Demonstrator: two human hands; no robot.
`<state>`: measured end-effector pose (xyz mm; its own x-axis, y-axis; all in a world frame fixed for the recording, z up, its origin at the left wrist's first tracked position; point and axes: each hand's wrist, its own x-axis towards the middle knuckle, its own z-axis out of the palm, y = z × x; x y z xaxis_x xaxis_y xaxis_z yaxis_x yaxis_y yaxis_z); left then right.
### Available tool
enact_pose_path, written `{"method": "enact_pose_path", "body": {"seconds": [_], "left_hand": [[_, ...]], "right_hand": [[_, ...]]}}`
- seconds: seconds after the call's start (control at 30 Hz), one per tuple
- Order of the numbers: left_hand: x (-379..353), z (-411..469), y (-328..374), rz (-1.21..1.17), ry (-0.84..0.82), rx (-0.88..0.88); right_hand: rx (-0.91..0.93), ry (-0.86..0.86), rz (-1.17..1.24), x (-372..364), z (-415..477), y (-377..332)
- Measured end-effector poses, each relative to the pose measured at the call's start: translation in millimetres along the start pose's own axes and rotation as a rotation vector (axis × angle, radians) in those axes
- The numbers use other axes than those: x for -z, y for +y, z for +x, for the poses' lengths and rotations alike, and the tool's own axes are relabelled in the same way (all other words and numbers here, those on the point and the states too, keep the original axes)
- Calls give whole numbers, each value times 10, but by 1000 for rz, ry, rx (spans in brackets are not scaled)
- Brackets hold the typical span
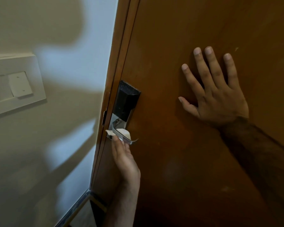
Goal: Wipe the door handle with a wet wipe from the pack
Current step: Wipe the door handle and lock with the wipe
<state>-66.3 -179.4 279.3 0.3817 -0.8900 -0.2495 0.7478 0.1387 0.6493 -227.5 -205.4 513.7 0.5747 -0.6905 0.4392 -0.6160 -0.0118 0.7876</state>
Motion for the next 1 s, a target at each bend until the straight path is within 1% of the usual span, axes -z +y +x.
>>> {"method": "enact_pose_path", "body": {"seconds": [0.07,0.13,0.2,0.23,0.33,0.4,0.5,0.57,0.67,0.73,0.8,0.93,1.0], "left_hand": [[-24,200,49,78,-29,-61],[-10,192,-48,228,-72,-113],[22,10,-187,473,-134,-138],[47,-82,-257,616,-152,-197],[171,-207,-436,928,-230,-374],[258,-64,-449,1123,-232,-410],[376,258,-312,1308,-230,-504],[489,362,-210,1403,-275,-636],[735,377,-169,1540,-430,-887],[874,408,-165,1659,-541,-1005],[934,537,-90,1705,-567,-1044],[868,742,82,1656,-474,-942],[839,650,24,1623,-529,-987]], "right_hand": [[-2,-1,-1,-1,-2,2],[-3,1,-2,-1,-3,2],[-4,5,1,-1,-4,2],[-5,9,-1,-1,-7,3],[-2,12,-4,4,-7,7],[-2,5,0,15,-2,0],[3,-2,3,28,4,1],[2,-10,5,32,-1,2],[-2,-13,7,29,-7,3],[3,-17,7,31,-2,5],[1,-14,15,34,-2,-1],[1,-27,21,33,2,-1],[3,-20,19,35,0,2]]}}
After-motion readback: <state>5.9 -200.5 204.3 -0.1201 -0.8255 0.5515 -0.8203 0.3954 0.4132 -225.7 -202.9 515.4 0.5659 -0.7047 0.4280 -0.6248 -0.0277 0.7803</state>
